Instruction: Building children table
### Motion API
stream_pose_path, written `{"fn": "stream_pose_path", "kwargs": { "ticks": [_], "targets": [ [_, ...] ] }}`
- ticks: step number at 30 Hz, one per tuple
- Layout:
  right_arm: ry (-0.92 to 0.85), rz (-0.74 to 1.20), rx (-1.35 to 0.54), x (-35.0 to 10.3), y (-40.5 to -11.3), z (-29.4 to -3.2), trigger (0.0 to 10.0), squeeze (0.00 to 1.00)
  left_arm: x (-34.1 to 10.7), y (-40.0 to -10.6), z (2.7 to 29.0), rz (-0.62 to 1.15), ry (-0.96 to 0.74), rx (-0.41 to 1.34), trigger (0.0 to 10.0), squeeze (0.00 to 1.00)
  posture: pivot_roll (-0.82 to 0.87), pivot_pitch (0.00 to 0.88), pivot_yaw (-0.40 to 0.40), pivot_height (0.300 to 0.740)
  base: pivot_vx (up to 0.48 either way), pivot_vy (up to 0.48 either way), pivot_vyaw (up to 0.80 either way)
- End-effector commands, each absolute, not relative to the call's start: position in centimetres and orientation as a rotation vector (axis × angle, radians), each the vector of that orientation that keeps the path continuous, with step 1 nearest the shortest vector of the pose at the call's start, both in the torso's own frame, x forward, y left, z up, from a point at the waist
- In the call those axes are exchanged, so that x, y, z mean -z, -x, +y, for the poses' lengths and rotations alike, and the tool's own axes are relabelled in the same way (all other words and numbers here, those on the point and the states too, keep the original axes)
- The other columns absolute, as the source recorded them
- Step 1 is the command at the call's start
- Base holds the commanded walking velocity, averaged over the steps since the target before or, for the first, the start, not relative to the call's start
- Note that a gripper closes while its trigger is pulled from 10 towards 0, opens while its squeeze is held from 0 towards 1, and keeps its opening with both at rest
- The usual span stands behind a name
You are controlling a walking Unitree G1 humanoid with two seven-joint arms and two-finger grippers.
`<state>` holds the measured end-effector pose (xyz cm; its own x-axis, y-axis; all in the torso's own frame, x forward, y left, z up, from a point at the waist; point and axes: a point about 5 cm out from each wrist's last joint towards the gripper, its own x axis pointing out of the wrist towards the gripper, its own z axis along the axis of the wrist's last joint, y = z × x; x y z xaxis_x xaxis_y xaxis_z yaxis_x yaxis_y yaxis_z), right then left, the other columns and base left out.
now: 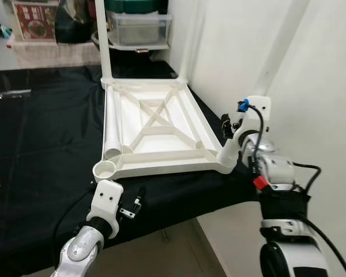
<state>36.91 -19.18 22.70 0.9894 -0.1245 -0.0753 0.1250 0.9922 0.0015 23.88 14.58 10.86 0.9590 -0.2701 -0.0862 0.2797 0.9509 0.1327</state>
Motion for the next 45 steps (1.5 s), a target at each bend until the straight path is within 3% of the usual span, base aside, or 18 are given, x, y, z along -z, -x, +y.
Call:
{"fn": "stream_pose_path", "kwargs": {
  "ticks": [1, 11, 16, 21, 27, 28, 29, 30, 41, 45],
  "targets": [
    [0.014, 0.038, 0.097, -23.9, -36.7, -19.8, 10.0, 0.0, -10.6, -23.8, 14.6, 0.077, -0.151, 0.286, 10.0, 0.0, 0.0, 0.0, -0.126, 0.74, 0.0, 0.0, 0.0],
    [0.076, -0.055, -0.004, -26.1, -36.4, -21.9, 10.0, 0.0, -10.5, -23.9, 14.4, 0.076, -0.152, 0.298, 10.0, 0.0, -0.01, 0.0, -0.117, 0.74, 0.0, 0.0, 0.0],
    [0.162, -0.098, -0.271, -27.0, -37.1, -23.5, 10.0, 0.0, -10.6, -24.2, 14.4, 0.072, -0.154, 0.306, 10.0, 0.0, 0.0, 0.0, -0.118, 0.74, 0.0, 0.0, 0.0],
    [0.161, -0.066, -0.419, -26.7, -37.4, -23.8, 10.0, 0.0, -10.6, -24.1, 14.3, 0.072, -0.152, 0.308, 10.0, 0.0, 0.01, 0.0, -0.124, 0.74, 0.0, 0.0, 0.0],
    [0.155, -0.044, -0.465, -26.6, -37.5, -23.8, 10.0, 0.0, -10.6, -24.1, 14.3, 0.072, -0.153, 0.307, 10.0, 0.0, 0.01, 0.0, -0.127, 0.74, 0.0, 0.0, 0.0],
    [0.136, -0.018, -0.496, -26.3, -37.7, -24.0, 5.4, 0.0, -10.6, -24.0, 14.4, 0.071, -0.154, 0.304, 10.0, 0.0, 0.02, 0.0, -0.132, 0.74, 0.0, 0.0, 0.0],
    [0.136, -0.018, -0.496, -26.3, -37.7, -24.0, 5.4, 0.0, -10.6, -24.0, 14.4, 0.071, -0.154, 0.304, 10.0, 0.0, 0.02, 0.0, -0.132, 0.74, 0.0, 0.0, 0.0],
    [0.123, 0.0, -0.518, -26.1, -37.9, -24.2, 0.0, 0.0, -10.6, -24.0, 14.4, 0.071, -0.155, 0.301, 10.0, 0.0, 0.02, 0.0, -0.132, 0.74, 0.0, 0.0, 0.0],
    [0.108, 0.024, -0.478, -24.9, -38.6, -25.0, 0.0, 0.0, -10.7, -24.0, 14.6, 0.069, -0.159, 0.297, 10.0, 0.0, 0.03, 0.0, -0.133, 0.74, 0.0, 0.0, 0.0],
    [0.073, 0.034, -0.324, -24.0, -39.1, -25.1, 0.0, 0.0, -10.7, -24.0, 14.5, 0.071, -0.161, 0.302, 10.0, 0.0, 0.02, 0.0, -0.127, 0.74, 0.0, 0.0, 0.0]
  ]
}}
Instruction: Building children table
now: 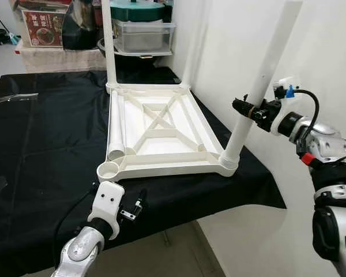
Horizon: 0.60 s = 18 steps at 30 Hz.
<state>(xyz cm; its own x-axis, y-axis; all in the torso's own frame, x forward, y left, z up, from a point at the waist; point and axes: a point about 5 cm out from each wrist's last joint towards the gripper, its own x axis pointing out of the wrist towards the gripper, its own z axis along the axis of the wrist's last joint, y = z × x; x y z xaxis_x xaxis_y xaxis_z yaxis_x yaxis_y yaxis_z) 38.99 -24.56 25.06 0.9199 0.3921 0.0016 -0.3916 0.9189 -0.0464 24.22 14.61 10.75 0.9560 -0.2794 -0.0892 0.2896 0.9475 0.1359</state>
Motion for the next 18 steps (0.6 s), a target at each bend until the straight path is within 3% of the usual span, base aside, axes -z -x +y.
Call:
{"fn": "stream_pose_path", "kwargs": {
  "ticks": [1, 3, 7, 9, 13, 14, 18],
  "targets": [
    [0.067, 0.035, -0.29, -23.7, -39.2, -25.0, 0.0, 0.0, -10.7, -24.0, 14.6, 0.072, -0.161, 0.302, 10.0, 0.0, 0.02, 0.0, -0.127, 0.74, 0.0, 0.0, 0.0],
    [0.067, 0.035, -0.29, -23.7, -39.2, -25.0, 0.0, 0.0, -10.7, -24.0, 14.6, 0.072, -0.161, 0.302, 10.0, 0.0, 0.02, 0.0, -0.127, 0.74, 0.0, 0.0, 0.0],
    [-0.017, 0.148, 0.073, -19.8, -39.1, -23.2, 0.0, 0.0, -10.6, -24.0, 14.5, 0.075, -0.162, 0.302, 10.0, 0.0, 0.01, 0.0, -0.126, 0.74, 0.0, 0.0, 0.0],
    [-0.017, 0.148, 0.073, -19.8, -39.1, -23.2, 0.0, 0.0, -10.6, -24.0, 14.5, 0.075, -0.162, 0.302, 10.0, 0.0, 0.01, 0.0, -0.126, 0.74, 0.0, 0.0, 0.0],
    [-0.082, 0.204, 0.151, -17.2, -38.0, -20.2, 0.0, 0.0, -10.6, -24.0, 14.3, 0.076, -0.16, 0.304, 10.0, 0.0, 0.02, 0.0, -0.125, 0.74, 0.0, 0.0, 0.0],
    [-0.109, 0.23, 0.186, -16.3, -37.3, -18.1, 0.0, 0.0, -10.6, -23.9, 14.2, 0.077, -0.162, 0.307, 10.0, 0.0, 0.02, 0.0, -0.125, 0.74, 0.0, 0.0, 0.0],
    [-0.155, 0.236, 0.229, -16.6, -37.1, -15.3, 0.0, 0.0, -10.5, -24.0, 14.3, 0.079, -0.164, 0.306, 10.0, 0.0, 0.01, 0.0, -0.131, 0.74, 0.0, 0.0, 0.0]
  ]
}}
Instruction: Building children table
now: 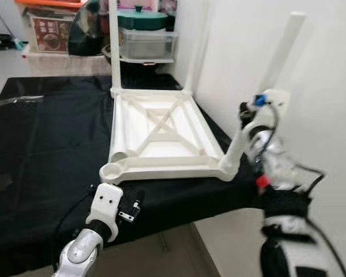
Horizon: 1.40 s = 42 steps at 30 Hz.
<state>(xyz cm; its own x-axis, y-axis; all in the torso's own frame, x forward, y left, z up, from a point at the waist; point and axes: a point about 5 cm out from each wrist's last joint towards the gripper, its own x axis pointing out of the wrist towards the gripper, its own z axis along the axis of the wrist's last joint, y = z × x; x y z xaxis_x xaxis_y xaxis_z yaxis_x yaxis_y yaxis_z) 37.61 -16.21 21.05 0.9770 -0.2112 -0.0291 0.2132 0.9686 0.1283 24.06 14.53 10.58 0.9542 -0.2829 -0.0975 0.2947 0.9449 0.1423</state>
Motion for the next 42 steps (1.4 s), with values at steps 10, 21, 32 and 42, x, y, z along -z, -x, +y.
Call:
{"fn": "stream_pose_path", "kwargs": {
  "ticks": [10, 21, 32, 42],
  "targets": [
    [-0.163, 0.207, 0.203, -19.5, -38.6, -13.5, 9.0, 0.0, -10.4, -24.0, 14.1, 0.082, -0.154, 0.298, 10.0, 0.0, 0.01, 0.0, -0.141, 0.74, 0.0, 0.0, 0.0],
    [-0.079, 0.111, 0.205, -21.5, -37.7, -15.8, 10.0, 0.0, -10.4, -24.1, 14.1, 0.083, -0.154, 0.302, 10.0, 0.0, 0.0, 0.0, -0.13, 0.74, 0.0, 0.0, 0.0],
    [0.062, -0.09, -0.31, -25.7, -36.9, -22.1, 10.0, 0.0, -10.4, -24.1, 14.3, 0.081, -0.159, 0.302, 10.0, 0.0, 0.0, 0.0, -0.12, 0.74, 0.0, 0.0, 0.0],
    [0.197, 0.032, -0.402, -24.7, -36.9, -25.8, 10.0, 0.0, -10.6, -24.4, 14.2, 0.075, -0.159, 0.308, 10.0, 0.0, 0.01, 0.0, -0.116, 0.74, 0.0, 0.0, 0.0]
  ]
}}
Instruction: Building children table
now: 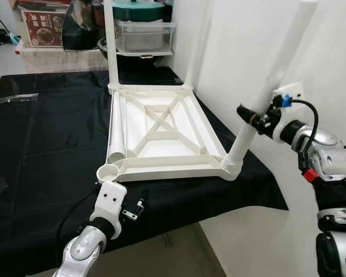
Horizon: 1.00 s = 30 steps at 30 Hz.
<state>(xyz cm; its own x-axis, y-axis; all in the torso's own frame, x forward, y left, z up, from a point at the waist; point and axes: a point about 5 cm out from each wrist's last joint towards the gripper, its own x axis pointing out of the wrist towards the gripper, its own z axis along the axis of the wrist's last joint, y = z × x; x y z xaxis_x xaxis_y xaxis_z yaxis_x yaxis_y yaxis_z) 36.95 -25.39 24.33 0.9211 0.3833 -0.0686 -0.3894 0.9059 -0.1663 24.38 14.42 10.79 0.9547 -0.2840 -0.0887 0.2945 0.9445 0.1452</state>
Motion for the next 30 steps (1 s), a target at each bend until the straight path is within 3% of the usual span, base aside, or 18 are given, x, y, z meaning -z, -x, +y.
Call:
{"fn": "stream_pose_path", "kwargs": {
  "ticks": [1, 2, 5, 6, 7, 20, 25, 28, 29, 30],
  "targets": [
    [0.207, 0.047, -0.429, -24.6, -37.0, -26.0, 10.0, 0.0, -10.7, -24.4, 14.2, 0.074, -0.159, 0.31, 10.0, 0.0, 0.01, 0.0, -0.116, 0.74, 0.0, 0.0, 0.0],
    [0.215, 0.063, -0.462, -24.4, -37.0, -26.1, 9.3, 0.0, -10.7, -24.4, 14.3, 0.073, -0.162, 0.311, 10.0, 0.0, 0.02, 0.0, -0.12, 0.74, 0.0, 0.0, 0.0],
    [0.224, 0.079, -0.505, -24.3, -37.0, -26.3, 9.3, 0.0, -10.7, -24.4, 14.3, 0.072, -0.165, 0.312, 10.0, 0.0, 0.02, 0.0, -0.12, 0.74, 0.0, 0.0, 0.0],
    [0.223, 0.082, -0.523, -24.3, -37.0, -26.3, 2.7, 0.0, -10.7, -24.4, 14.4, 0.071, -0.167, 0.311, 10.0, 0.0, 0.02, 0.0, -0.124, 0.74, 0.0, 0.0, 0.0],
    [0.215, 0.08, -0.531, -24.4, -37.1, -26.4, 0.0, 0.0, -10.8, -24.4, 14.4, 0.071, -0.167, 0.31, 10.0, 0.0, 0.02, 0.0, -0.124, 0.74, 0.0, 0.0, 0.0],
    [0.096, 0.031, -0.432, -24.5, -38.2, -25.5, 0.0, 0.0, -10.8, -24.3, 14.2, 0.07, -0.167, 0.317, 10.0, 0.0, 0.02, 0.0, -0.125, 0.74, 0.0, 0.0, 0.0],
    [0.035, 0.097, -0.169, -22.2, -39.0, -24.6, 0.0, 0.0, -10.8, -24.4, 14.3, 0.07, -0.168, 0.313, 10.0, 0.0, 0.02, 0.0, -0.128, 0.74, 0.0, 0.0, 0.0],
    [-0.029, 0.162, 0.111, -19.4, -38.3, -23.3, 0.0, 0.0, -10.7, -24.2, 14.2, 0.073, -0.171, 0.311, 10.0, 0.0, 0.03, 0.0, -0.13, 0.74, 0.0, 0.0, 0.0],
    [-0.029, 0.162, 0.111, -19.4, -38.3, -23.3, 0.0, 0.0, -10.7, -24.2, 14.2, 0.073, -0.171, 0.311, 10.0, 0.0, 0.03, 0.0, -0.13, 0.74, 0.0, 0.0, 0.0],
    [-0.05, 0.206, 0.191, -17.7, -37.3, -21.5, 0.0, 0.0, -10.7, -24.2, 14.2, 0.074, -0.173, 0.308, 10.0, 0.0, 0.03, 0.0, -0.131, 0.74, 0.0, 0.0, 0.0]
  ]
}}
